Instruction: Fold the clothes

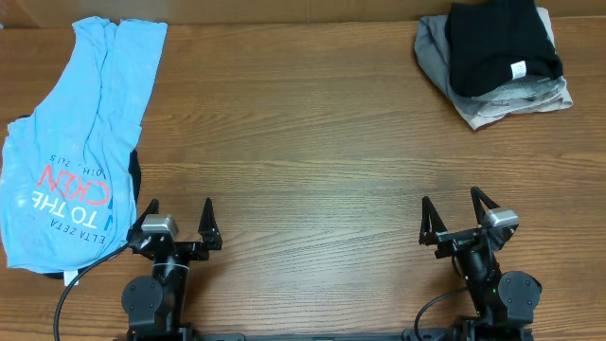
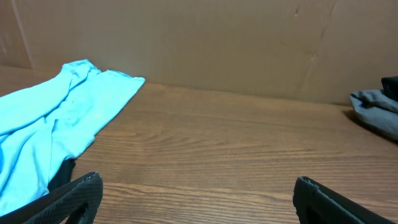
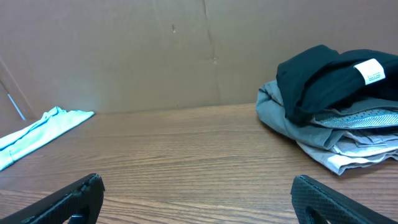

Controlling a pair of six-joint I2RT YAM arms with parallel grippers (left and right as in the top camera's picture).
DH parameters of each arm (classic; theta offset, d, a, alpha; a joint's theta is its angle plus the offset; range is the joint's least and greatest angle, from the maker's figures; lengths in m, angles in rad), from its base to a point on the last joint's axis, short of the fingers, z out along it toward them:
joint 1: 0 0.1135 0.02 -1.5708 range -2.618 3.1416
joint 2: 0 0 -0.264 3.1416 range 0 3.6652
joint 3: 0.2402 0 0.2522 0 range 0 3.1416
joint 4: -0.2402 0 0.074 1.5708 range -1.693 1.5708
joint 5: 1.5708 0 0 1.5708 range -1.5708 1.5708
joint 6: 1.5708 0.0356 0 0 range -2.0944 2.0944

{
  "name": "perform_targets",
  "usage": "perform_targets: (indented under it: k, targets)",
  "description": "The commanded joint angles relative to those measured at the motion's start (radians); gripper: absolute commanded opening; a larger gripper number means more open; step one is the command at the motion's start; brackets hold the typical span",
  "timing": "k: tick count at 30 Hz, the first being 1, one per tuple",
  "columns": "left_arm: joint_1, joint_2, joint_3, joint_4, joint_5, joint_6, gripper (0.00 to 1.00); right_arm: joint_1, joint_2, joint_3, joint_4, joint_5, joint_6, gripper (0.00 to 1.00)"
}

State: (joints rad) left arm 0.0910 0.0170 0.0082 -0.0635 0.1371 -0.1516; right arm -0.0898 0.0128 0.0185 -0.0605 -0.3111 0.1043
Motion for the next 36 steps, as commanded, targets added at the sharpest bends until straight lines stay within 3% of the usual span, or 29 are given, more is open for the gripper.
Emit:
perform_targets:
  k: [1,20,25,32,36]
  targets:
    - [-0.012,-0.013,-0.003,-0.003,-0.014,-0.006,1.0,0.005,-0.01,-0.011,0.005,-0.004,0.004,1.0]
    - [-0.012,-0.013,-0.003,0.0,-0.039,-0.003,1.0,0.006,-0.01,-0.011,0.057,-0.018,0.005,1.0]
    - [-0.012,-0.013,0.008,0.005,0.063,0.056,1.0,0.006,-0.01,-0.006,0.105,-0.063,0.005,1.0]
    - [-0.012,0.008,0.192,-0.238,0.02,0.128,1.0,0.005,-0.008,0.087,0.1,-0.076,0.004,1.0]
    - [-0.012,0.121,0.382,-0.422,-0.017,0.13,1.0,0.005,0.062,0.182,0.1,-0.076,0.005,1.0]
